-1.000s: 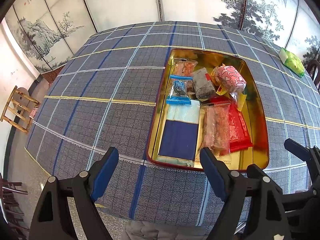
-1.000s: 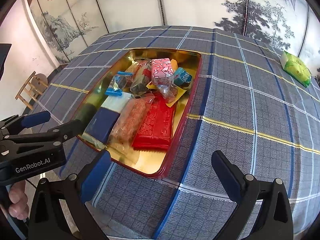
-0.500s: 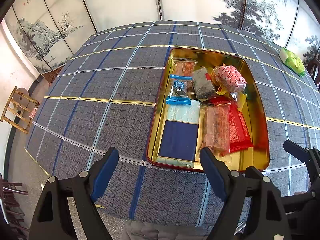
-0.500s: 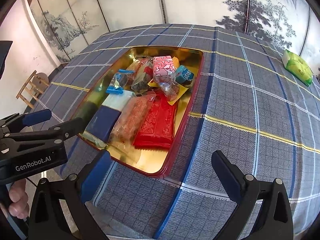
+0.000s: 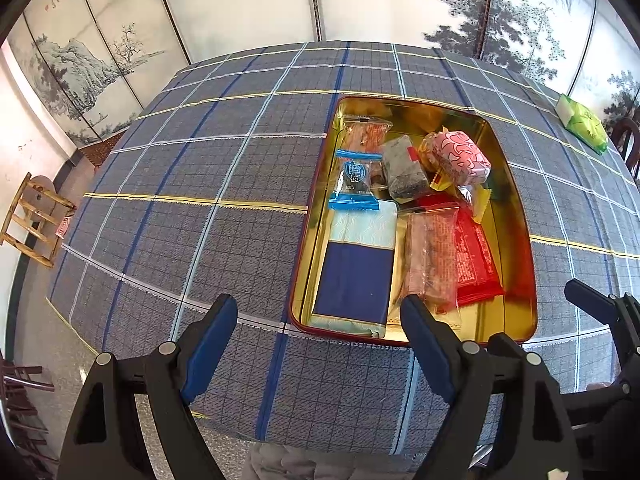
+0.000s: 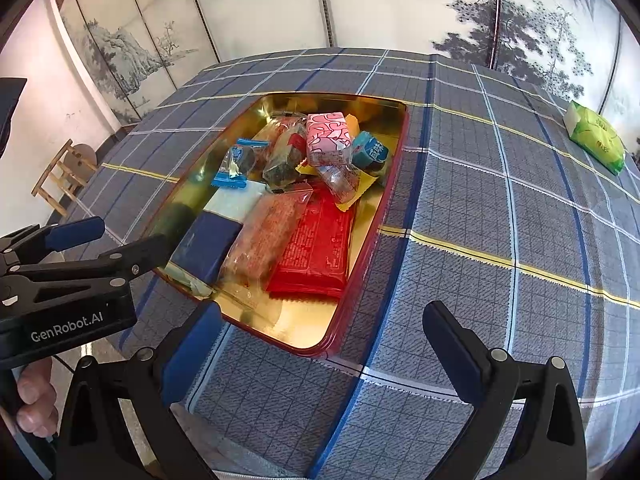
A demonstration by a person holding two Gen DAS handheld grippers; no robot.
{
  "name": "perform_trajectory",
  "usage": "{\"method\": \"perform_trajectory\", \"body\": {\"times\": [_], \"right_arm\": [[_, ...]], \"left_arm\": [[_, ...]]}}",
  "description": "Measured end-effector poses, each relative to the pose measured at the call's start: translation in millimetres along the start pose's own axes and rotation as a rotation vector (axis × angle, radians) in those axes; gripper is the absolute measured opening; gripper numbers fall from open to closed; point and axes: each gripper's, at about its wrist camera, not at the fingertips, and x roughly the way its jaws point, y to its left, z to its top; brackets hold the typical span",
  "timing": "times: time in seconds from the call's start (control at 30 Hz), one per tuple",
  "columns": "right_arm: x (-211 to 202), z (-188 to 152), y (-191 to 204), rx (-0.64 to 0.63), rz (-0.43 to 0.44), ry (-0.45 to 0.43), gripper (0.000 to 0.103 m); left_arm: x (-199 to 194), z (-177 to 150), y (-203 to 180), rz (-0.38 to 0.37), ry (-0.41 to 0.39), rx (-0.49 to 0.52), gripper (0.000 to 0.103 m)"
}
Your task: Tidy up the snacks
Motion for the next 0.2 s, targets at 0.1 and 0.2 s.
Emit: {"method": "perform_trajectory", "body": {"times": [0.1,0.2], "right_arm": [[0.1,0.2,-0.2,0.001,0.000,0.000,0.100],[0.1,0.2,-0.4,0.000,-0.001,0.001,0.100]], "left_arm": [[-0.9,0.4,0.3,-0.001,-0.005,-0.001,0.081],[-1.4,0.5,0.3,-0.009,-0.007,0.002,0.081]]}}
